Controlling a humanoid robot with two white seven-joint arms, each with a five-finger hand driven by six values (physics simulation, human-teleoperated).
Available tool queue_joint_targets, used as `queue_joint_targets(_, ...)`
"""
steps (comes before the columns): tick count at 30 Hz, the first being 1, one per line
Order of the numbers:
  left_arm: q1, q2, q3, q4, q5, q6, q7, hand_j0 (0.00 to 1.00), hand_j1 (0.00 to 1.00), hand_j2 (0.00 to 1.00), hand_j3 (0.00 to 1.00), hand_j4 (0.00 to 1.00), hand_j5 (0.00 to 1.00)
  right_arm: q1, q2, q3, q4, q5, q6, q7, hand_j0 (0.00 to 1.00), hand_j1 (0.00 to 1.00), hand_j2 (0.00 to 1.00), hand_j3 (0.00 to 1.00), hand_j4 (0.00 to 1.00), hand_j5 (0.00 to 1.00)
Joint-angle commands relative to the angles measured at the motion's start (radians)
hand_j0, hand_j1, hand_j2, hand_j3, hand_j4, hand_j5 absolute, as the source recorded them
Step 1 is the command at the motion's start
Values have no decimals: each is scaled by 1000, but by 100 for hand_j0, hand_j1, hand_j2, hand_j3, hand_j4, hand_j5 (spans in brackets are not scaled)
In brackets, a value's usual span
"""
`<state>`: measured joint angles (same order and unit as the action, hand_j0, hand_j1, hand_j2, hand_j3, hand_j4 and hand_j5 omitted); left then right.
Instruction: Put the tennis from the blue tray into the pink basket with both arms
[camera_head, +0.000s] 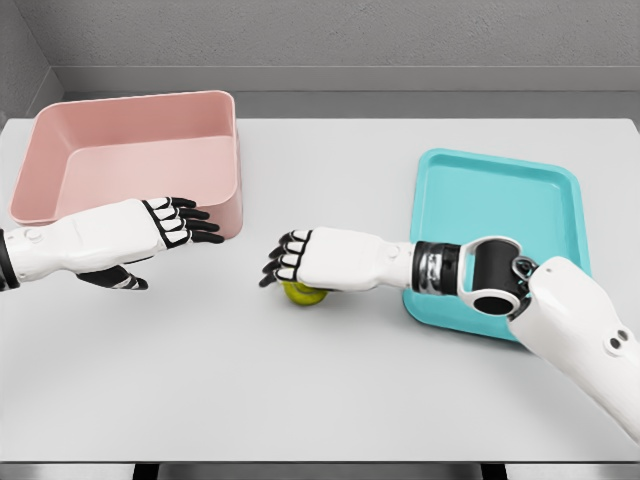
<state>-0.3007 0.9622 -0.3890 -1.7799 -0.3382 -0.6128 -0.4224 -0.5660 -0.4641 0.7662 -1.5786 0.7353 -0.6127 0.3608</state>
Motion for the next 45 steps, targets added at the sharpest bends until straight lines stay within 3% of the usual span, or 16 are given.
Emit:
queue_joint_targets(1, 0, 1, 1, 0, 7, 2, 1, 100, 100, 100, 100, 100, 100, 0, -16, -19, -4, -11, 2, 15, 99, 99, 99, 99, 99, 99)
queue_joint_targets(6, -2, 1, 1, 0, 7, 2, 1, 100, 100, 100, 100, 100, 100, 2, -97, -130, -44, -19, 2, 15, 100, 100, 100, 100, 100, 100)
queue_joint_targets(8, -2, 1, 1, 0, 7, 2, 1, 100, 100, 100, 100, 100, 100, 5, -146, -218, -101, -25, 2, 14, 100, 100, 100, 100, 100, 100)
queue_joint_targets(9, -3, 0, -1, 0, 5, 2, 1, 100, 100, 100, 100, 100, 100, 9, -192, -274, -149, -62, 2, 12, 100, 100, 100, 100, 100, 100)
queue_joint_targets(13, -11, -53, -25, -1, -53, 2, -1, 100, 100, 100, 100, 100, 100, 112, -326, -561, -189, -329, 2, 9, 100, 100, 100, 100, 100, 100)
queue_joint_targets(15, -14, -117, -53, -6, -134, 2, -1, 100, 100, 100, 100, 100, 100, 167, -337, -659, -189, -451, 2, 6, 99, 99, 99, 99, 99, 99)
queue_joint_targets(18, -100, -168, -143, -4, -186, 2, -3, 100, 100, 100, 100, 100, 100, 259, -337, -766, -189, -533, 2, 1, 100, 100, 100, 100, 100, 100)
queue_joint_targets(22, -192, -212, -240, 8, -213, 2, -3, 100, 100, 100, 100, 100, 100, 396, -286, -820, -182, -534, 2, 1, 100, 100, 100, 100, 100, 100)
queue_joint_targets(24, -232, -227, -286, 11, -219, 2, -3, 100, 100, 100, 100, 100, 100, 480, -215, -872, -181, -519, 2, 14, 100, 100, 100, 100, 100, 100)
queue_joint_targets(28, -288, -266, -350, 63, -211, 2, -3, 100, 100, 100, 100, 100, 100, 495, -208, -875, -176, -513, 2, 12, 100, 100, 100, 100, 100, 100)
queue_joint_targets(30, -294, -290, -360, 89, -206, 2, -3, 100, 100, 100, 100, 100, 100, 512, -209, -877, -138, -511, 2, 14, 100, 100, 100, 100, 100, 100)
queue_joint_targets(33, -295, -290, -360, 89, -206, 2, -3, 100, 100, 100, 100, 100, 100, 512, -209, -877, -138, -511, 2, 14, 100, 100, 100, 100, 100, 100)
queue_joint_targets(34, -336, -316, -412, 126, -191, 2, -3, 100, 100, 100, 100, 100, 100, 523, -209, -869, -129, -510, 2, 14, 100, 100, 100, 100, 100, 100)
queue_joint_targets(45, -347, -352, -432, 162, -159, 2, -1, 100, 100, 100, 100, 100, 100, 523, -211, -869, -116, -507, 2, 14, 100, 100, 100, 100, 100, 100)
